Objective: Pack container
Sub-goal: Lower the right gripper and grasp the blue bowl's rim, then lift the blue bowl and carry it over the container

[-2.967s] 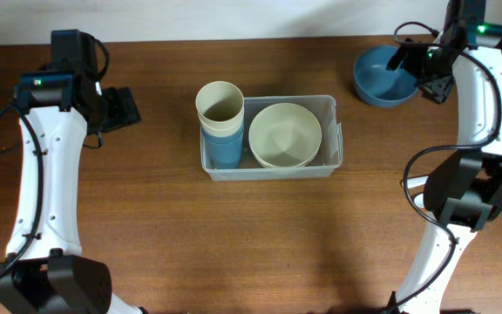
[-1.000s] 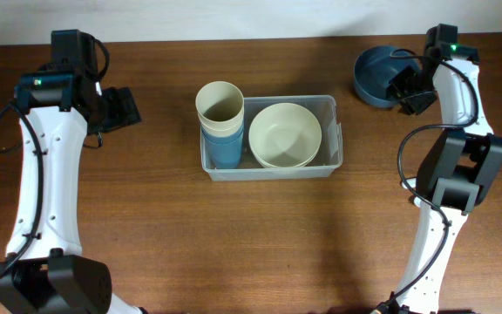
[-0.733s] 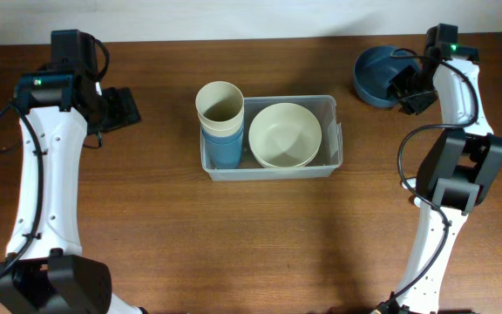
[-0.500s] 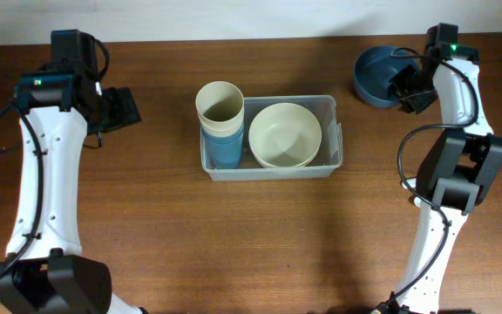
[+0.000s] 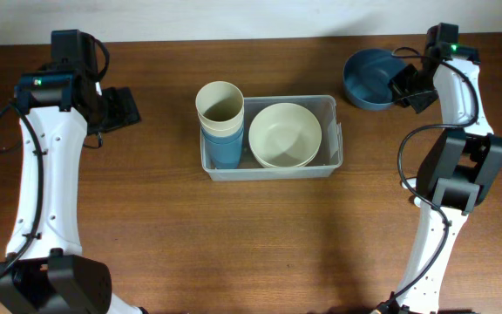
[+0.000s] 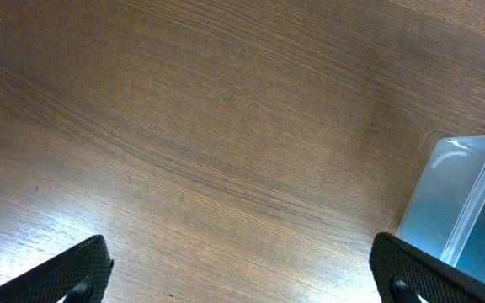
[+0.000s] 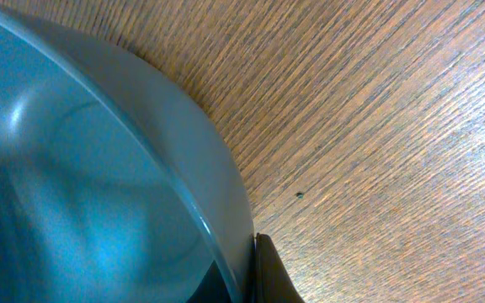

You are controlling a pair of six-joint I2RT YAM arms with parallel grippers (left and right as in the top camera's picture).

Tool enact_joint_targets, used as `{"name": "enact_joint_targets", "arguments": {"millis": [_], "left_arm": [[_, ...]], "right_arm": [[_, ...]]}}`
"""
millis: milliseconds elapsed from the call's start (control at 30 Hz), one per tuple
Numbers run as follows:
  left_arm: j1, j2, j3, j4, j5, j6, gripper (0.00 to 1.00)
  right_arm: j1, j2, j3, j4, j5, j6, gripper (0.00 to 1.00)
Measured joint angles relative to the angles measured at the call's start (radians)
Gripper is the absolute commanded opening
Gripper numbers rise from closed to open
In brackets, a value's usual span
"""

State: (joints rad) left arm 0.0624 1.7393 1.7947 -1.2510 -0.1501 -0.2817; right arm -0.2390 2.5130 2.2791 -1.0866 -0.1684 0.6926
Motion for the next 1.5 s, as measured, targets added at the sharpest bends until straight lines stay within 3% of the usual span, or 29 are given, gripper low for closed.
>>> {"name": "enact_joint_targets", "arguments": {"millis": [200, 667, 1067, 1500], "left_arm": [[0.000, 0.000, 0.000, 0.000, 0.000, 0.000, 1.00], [0.000, 0.000, 0.000, 0.000, 0.000, 0.000, 1.00], [0.000, 0.000, 0.000, 0.000, 0.000, 0.000, 1.00], [0.000, 0.000, 0.000, 0.000, 0.000, 0.000, 1.00]], "right_arm": [[-0.003, 0.000, 0.000, 0.021, -0.022, 0.000, 0.04], [-0.140, 0.002, 0.000, 0.046, -0.288, -0.020, 0.04], [-0.152, -0.006, 0.000, -0.064, -0.418, -0.121, 0.04], [-0.126, -0.346, -0.005, -0.283, -0.405, -0.338, 0.04]]}}
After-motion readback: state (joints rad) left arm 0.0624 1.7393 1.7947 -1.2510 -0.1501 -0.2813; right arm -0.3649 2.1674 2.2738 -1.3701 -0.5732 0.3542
